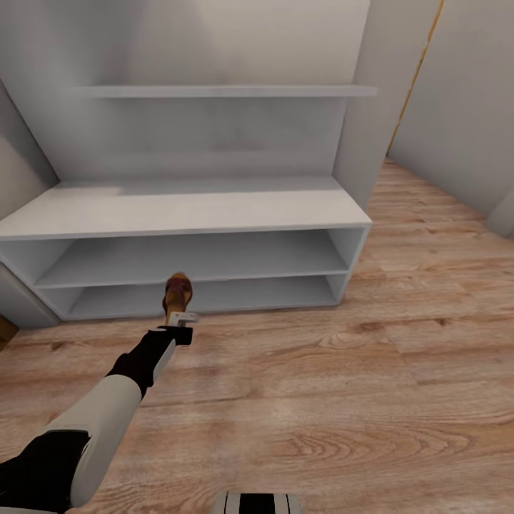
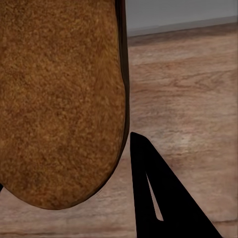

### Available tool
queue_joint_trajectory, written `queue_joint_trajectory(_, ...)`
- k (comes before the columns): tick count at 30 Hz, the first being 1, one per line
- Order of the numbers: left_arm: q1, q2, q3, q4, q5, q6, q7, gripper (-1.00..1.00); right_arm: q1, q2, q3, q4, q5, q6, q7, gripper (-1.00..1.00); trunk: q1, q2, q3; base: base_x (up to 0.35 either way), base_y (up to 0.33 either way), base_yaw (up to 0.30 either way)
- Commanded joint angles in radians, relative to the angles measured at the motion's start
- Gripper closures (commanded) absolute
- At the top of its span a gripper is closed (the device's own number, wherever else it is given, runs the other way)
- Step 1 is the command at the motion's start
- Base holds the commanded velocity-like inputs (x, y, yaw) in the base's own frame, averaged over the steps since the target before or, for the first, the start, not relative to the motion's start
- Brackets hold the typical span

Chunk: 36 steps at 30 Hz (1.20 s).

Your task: Pick up the two gym shoes and the two sandals from the corridor floor and place them onto the hallstand (shoe rack) in the corridor, making sure they are on the rack and not on the floor. Arrange them so the two gym shoes are next to each other and the two sandals are next to each other.

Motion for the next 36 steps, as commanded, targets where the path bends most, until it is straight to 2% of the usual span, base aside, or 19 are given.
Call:
queue_joint_trajectory(1, 0.0, 0.0, -0.001, -0.002, -0.01, 0.007, -0.002, 1.0, -0.001, 0.0, -0.004, -0.002, 0.005, 0.006, 0.007, 1.0, 0.0, 0.0, -0.001, 0.154, 0.0, 0.0)
queue_joint_trajectory(12, 0.0, 0.0, 0.001, -0.003, -0.01, 0.006, 0.004, 1.0, -0.001, 0.0, -0.005, -0.001, 0.006, 0.006, 0.007, 1.0, 0.0, 0.0, -0.001, 0.061, 0.025, 0.0)
queue_joint_trajectory(25, -0.002, 0.001, 0.001, -0.003, -0.01, 0.005, 0.008, 1.0, -0.001, 0.0, -0.003, 0.0, 0.006, 0.006, 0.007, 1.0, 0.0, 0.0, -0.001, 0.233, 0.233, 0.0)
queue_joint_trajectory(36, -0.002, 0.001, 0.001, -0.003, -0.01, 0.003, 0.01, 1.0, -0.001, 0.0, -0.005, 0.003, 0.006, 0.006, 0.005, 1.0, 0.0, 0.0, -0.001, 0.327, 0.097, 0.0)
